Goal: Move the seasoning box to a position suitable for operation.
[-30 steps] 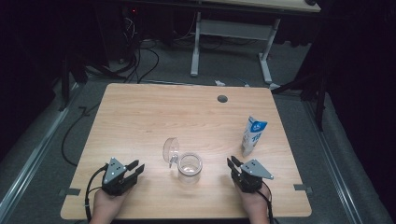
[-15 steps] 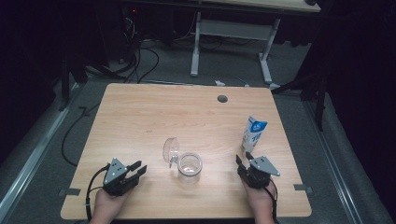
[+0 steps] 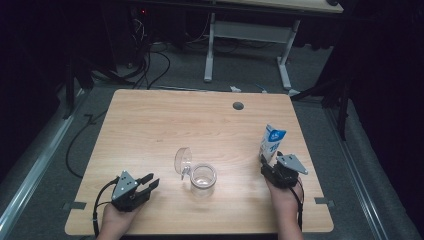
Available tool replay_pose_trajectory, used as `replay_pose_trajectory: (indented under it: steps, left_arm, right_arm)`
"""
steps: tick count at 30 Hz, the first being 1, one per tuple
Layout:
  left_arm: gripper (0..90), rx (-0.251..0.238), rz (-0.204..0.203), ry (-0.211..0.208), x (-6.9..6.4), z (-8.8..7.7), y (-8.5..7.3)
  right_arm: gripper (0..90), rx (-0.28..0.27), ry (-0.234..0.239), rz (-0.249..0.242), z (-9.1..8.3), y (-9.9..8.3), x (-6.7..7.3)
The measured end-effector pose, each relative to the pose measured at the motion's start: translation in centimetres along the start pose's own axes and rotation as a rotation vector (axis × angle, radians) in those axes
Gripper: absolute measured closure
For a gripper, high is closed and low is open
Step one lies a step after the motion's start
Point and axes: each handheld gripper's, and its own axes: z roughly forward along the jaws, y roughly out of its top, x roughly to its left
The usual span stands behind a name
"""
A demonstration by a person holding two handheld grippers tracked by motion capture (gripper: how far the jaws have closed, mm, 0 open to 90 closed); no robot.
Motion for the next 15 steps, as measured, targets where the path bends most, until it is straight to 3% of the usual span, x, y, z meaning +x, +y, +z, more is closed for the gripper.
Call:
replay_pose_trajectory:
  steps: [10,15]
  left_arm:
    - [66.4,-0.008,-0.004,-0.002,0.1,-0.2,-0.1]
    - [66.2,-0.007,-0.004,0.001,0.2,-0.2,-0.1]
  right_arm:
    - [38.0,0.009,-0.052,-0.003,1.3,0.9,0.1]
    - [51.4,0.01,-0.043,-0.006,1.2,1.1,-0.4]
